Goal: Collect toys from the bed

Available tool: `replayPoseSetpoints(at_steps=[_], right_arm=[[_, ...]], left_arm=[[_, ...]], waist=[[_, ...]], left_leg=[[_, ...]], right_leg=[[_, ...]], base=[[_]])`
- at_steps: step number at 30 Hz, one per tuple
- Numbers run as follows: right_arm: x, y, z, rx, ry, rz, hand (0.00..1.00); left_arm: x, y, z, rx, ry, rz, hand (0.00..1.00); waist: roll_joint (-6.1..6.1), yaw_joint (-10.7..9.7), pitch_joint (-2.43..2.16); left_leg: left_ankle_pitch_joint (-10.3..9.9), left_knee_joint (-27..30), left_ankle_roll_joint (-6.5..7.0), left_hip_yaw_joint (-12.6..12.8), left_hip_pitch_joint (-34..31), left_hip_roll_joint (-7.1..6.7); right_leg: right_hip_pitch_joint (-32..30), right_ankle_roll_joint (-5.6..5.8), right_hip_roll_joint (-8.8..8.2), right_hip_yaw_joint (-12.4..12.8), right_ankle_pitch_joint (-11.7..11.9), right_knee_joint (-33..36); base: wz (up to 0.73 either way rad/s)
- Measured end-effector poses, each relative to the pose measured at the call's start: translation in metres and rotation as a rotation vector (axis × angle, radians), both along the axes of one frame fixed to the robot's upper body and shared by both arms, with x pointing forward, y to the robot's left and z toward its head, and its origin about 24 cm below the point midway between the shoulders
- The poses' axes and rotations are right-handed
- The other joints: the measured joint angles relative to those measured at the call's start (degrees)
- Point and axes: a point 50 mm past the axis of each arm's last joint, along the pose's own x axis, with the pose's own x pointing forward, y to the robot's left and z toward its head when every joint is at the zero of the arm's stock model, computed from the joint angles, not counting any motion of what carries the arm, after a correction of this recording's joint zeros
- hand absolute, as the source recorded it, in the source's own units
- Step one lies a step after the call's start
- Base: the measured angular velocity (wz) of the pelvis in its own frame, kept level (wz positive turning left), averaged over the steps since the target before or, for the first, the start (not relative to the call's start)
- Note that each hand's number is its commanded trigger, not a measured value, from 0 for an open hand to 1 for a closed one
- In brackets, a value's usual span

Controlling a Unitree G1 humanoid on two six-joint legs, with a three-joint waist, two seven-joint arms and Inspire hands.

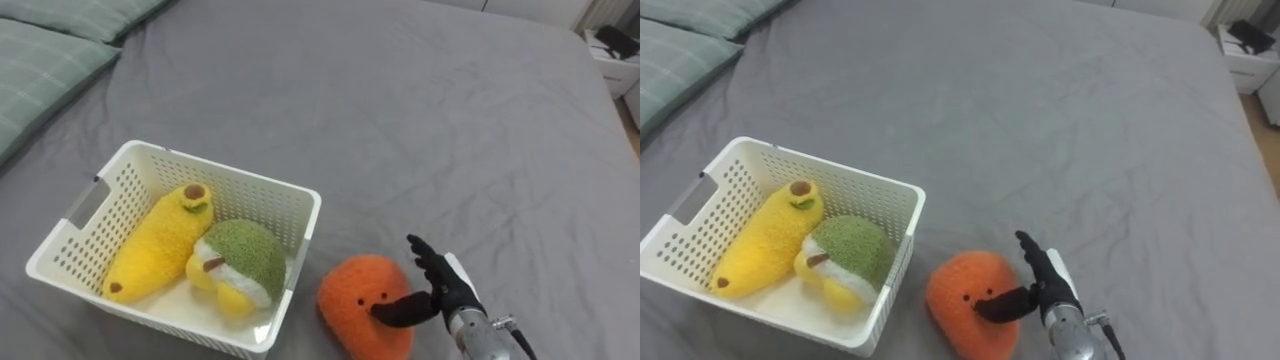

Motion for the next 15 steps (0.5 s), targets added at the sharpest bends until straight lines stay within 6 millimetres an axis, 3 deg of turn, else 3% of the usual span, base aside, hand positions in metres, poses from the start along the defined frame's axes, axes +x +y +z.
replayPoseSetpoints(at_steps=[6, 7, 8, 9, 10, 11, 15], right_arm=[[-0.019, 0.001, -0.022, 0.011, 0.14, 0.022, 0.0], [-0.022, 0.002, -0.024, 0.016, 0.16, 0.031, 0.06], [-0.023, 0.002, -0.025, 0.016, 0.169, 0.036, 0.24], [-0.025, 0.002, -0.028, 0.016, 0.186, 0.045, 0.52], [-0.027, 0.002, -0.029, 0.016, 0.198, 0.052, 0.71], [-0.027, 0.002, -0.029, 0.018, 0.202, 0.055, 1.0], [-0.03, 0.002, -0.033, 0.02, 0.229, 0.06, 1.0]], left_arm=[[0.001, 0.0, 0.0, -0.001, -0.006, -0.002, 0.0], [0.001, 0.0, 0.0, -0.001, -0.007, -0.002, 0.0], [0.001, 0.0, 0.0, -0.001, -0.007, -0.003, 0.0], [0.001, 0.0, 0.0, -0.001, -0.007, -0.003, 0.0], [0.001, 0.0, 0.0, -0.002, -0.007, -0.003, 0.0], [0.001, 0.0, 0.0, -0.002, -0.007, -0.003, 0.0], [0.001, 0.0, 0.0, -0.003, -0.007, -0.003, 0.0]], waist=[[-0.2, 1.2, -0.29], [-0.28, 1.3, -0.35], [-0.33, 1.3, -0.38], [-0.39, 1.3, -0.43], [-0.4, 1.3, -0.44], [-0.39, 1.3, -0.43], [-0.2, 1.3, -0.3]], left_leg=[[0.0, 0.0, 0.0, 0.0, 0.0, 0.13], [0.0, 0.0, 0.0, 0.0, 0.0, 0.13], [0.0, 0.0, 0.0, 0.0, 0.0, 0.13], [0.0, 0.0, 0.01, 0.0, 0.0, 0.13], [0.0, 0.0, 0.03, 0.0, 0.0, 0.14], [-0.1, 0.0, 0.03, 0.0, 0.0, 0.13], [-0.1, 0.0, 0.06, 0.0, -0.1, 0.11]], right_leg=[[-0.1, 0.0, -0.01, 0.0, 0.0, 0.0], [0.0, 0.0, -0.02, 0.0, 0.0, 0.0], [0.0, 0.0, -0.03, 0.0, 0.0, 0.0], [0.0, 0.0, -0.04, -0.1, 0.0, 0.0], [0.0, 0.0, -0.05, -0.2, 0.0, 0.1], [0.0, 0.0, -0.05, -0.3, 0.0, 0.1], [0.0, 0.0, -0.07, -0.3, 0.0, 0.0]], base=[[0.0], [0.0], [0.0], [0.0], [0.0], [0.0], [0.0]])
